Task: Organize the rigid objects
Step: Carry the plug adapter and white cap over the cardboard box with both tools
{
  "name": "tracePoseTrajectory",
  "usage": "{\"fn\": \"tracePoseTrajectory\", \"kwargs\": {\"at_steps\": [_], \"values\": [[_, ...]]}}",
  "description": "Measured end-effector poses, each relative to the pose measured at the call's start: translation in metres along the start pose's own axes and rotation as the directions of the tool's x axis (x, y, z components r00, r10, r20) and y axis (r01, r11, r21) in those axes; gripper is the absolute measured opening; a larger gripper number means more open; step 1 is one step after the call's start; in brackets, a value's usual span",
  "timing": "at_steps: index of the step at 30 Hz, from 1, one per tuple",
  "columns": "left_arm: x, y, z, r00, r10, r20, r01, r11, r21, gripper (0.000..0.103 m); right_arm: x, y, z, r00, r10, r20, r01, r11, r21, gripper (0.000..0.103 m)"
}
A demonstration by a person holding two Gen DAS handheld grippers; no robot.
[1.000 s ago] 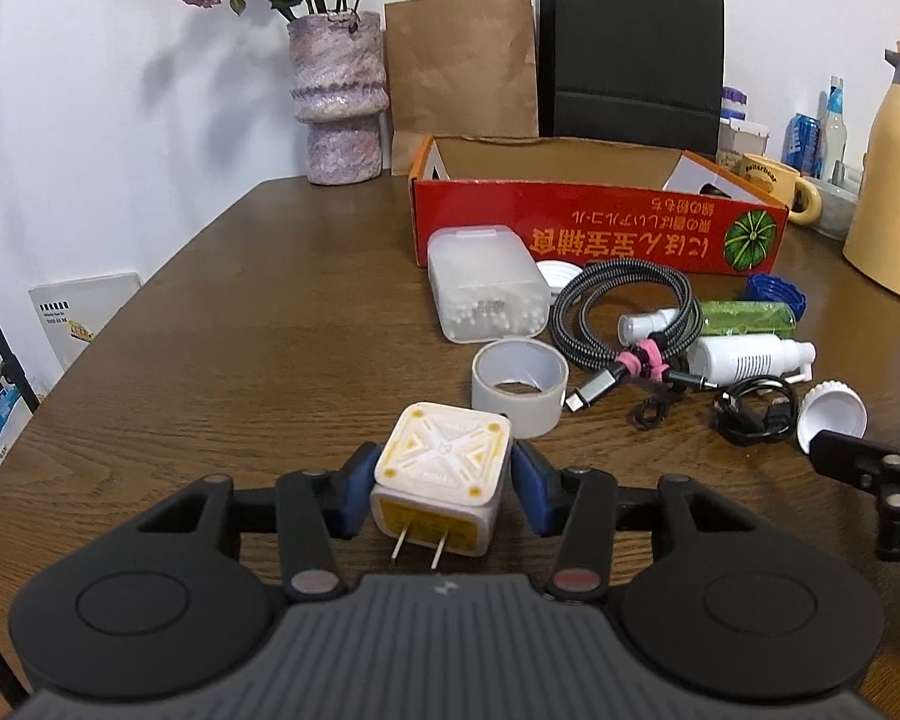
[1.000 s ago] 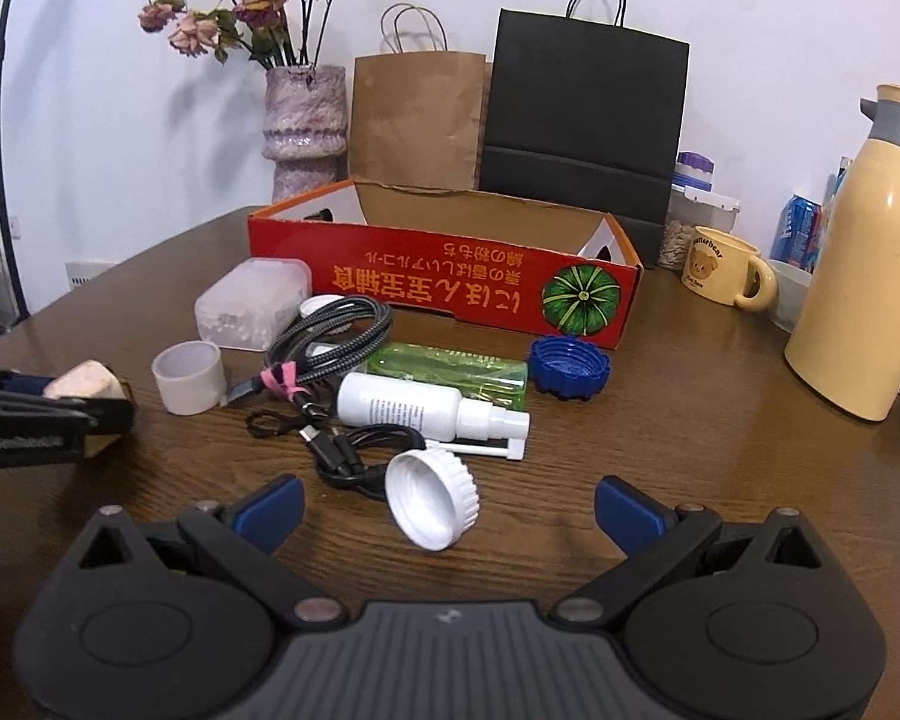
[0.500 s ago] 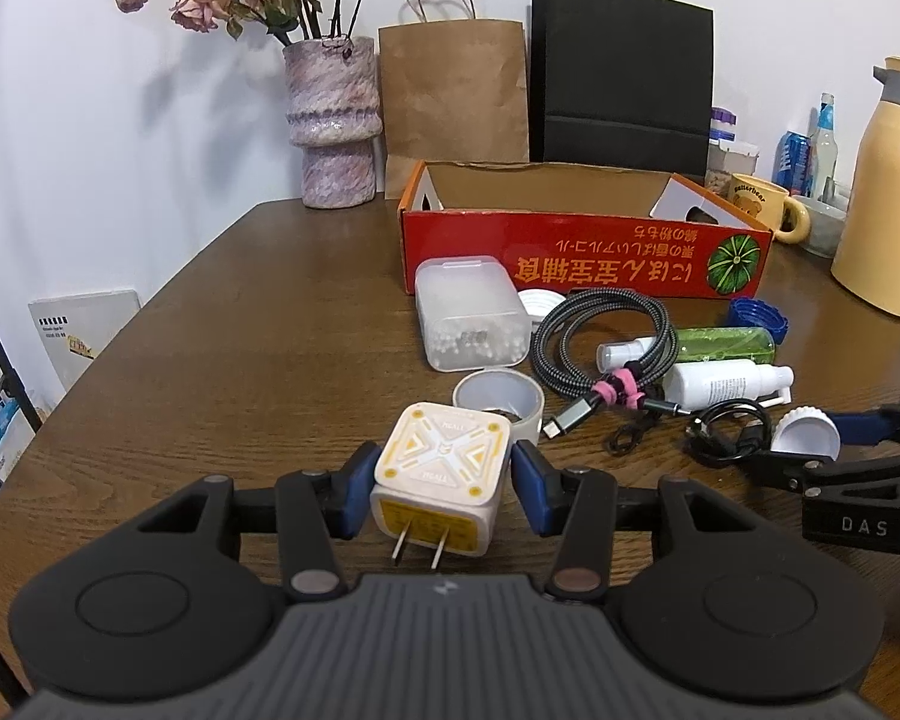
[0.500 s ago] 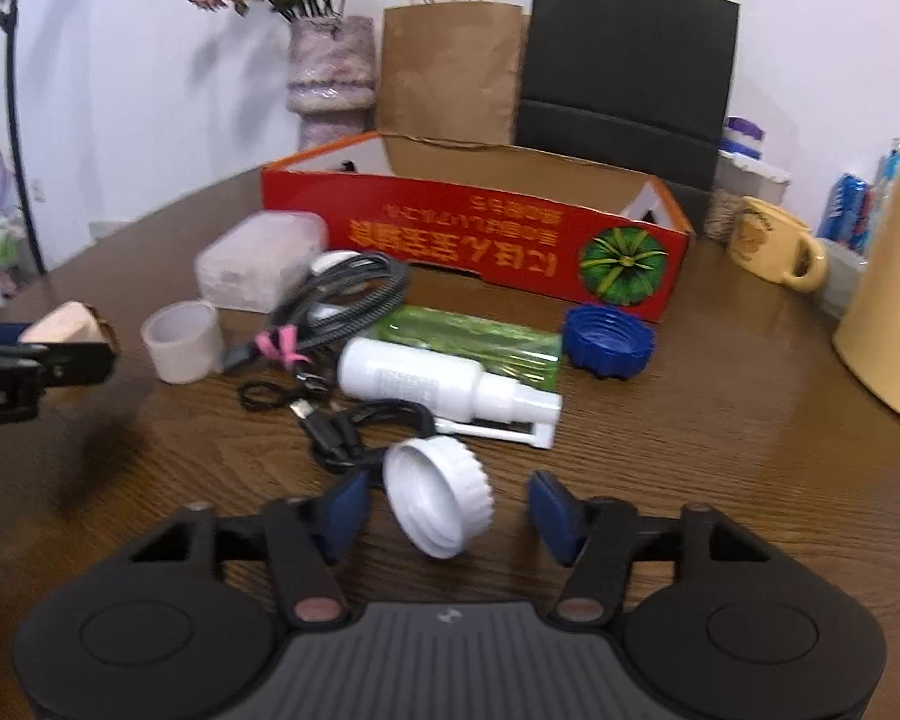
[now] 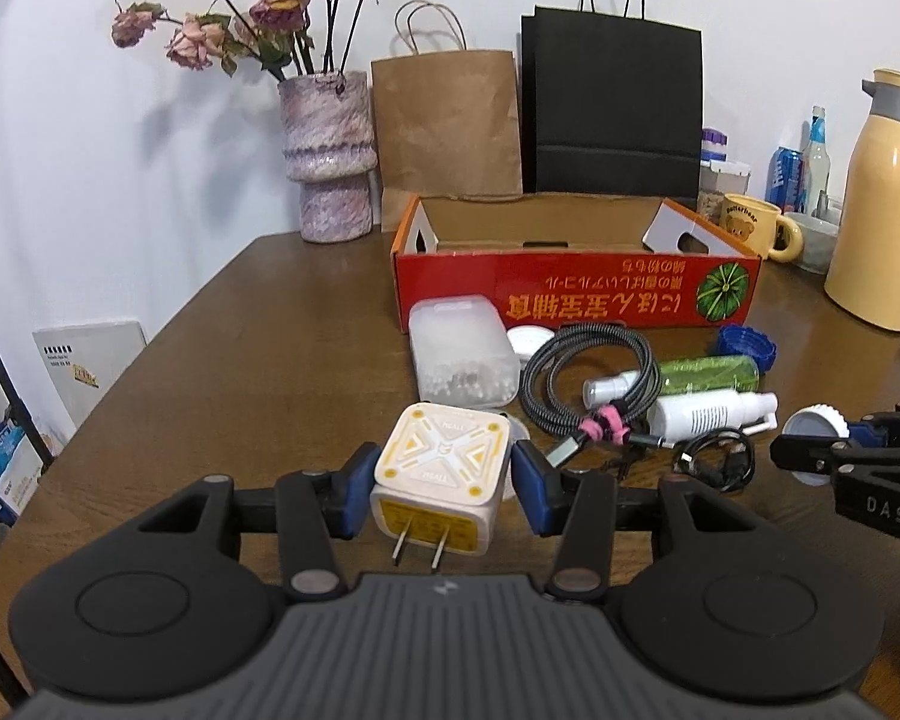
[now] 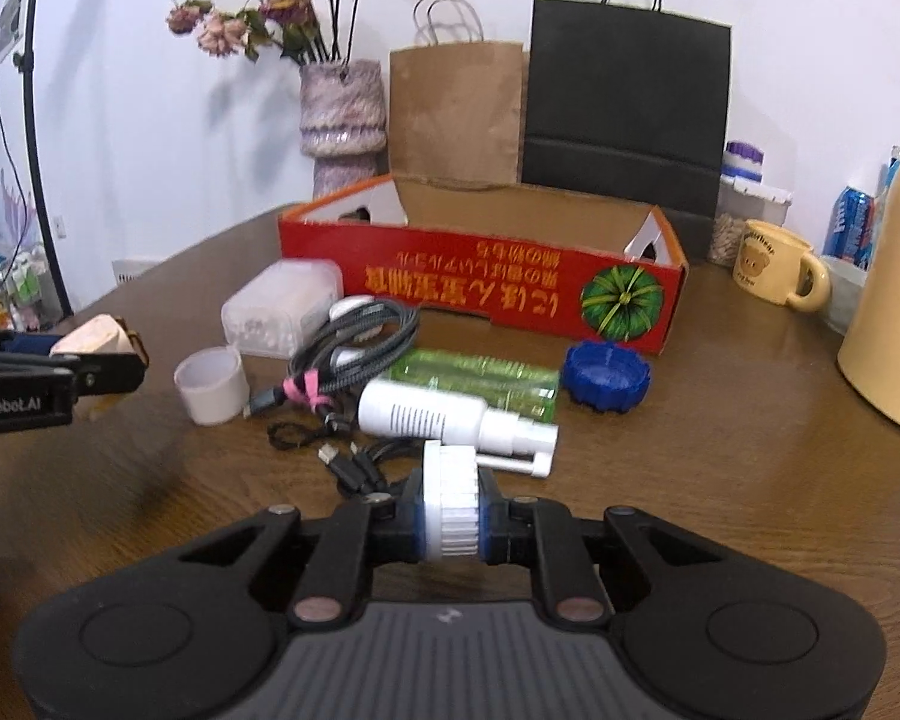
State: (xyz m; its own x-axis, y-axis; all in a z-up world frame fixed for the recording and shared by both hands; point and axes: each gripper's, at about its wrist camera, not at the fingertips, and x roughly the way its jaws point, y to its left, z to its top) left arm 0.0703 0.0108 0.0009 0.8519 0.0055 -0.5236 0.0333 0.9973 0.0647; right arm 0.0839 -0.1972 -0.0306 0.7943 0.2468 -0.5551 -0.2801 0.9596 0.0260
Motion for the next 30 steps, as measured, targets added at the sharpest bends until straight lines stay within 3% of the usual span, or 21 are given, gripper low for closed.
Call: {"fn": "tracePoseTrajectory", "kwargs": {"at_steps": [16, 30], "values": [[0.001, -0.015, 0.05, 0.996, -0.014, 0.093, 0.012, 1.0, 0.016, 0.049, -0.014, -0.008, 0.051, 0.988, -0.017, 0.155, 0.014, 1.0, 0.021, 0.015], [0.034, -0.026, 0.099, 0.989, -0.011, 0.147, 0.014, 1.0, -0.016, 0.049, 0.01, -0.015, 0.106, 0.968, -0.043, 0.248, 0.034, 0.999, 0.04, 0.015]]}}
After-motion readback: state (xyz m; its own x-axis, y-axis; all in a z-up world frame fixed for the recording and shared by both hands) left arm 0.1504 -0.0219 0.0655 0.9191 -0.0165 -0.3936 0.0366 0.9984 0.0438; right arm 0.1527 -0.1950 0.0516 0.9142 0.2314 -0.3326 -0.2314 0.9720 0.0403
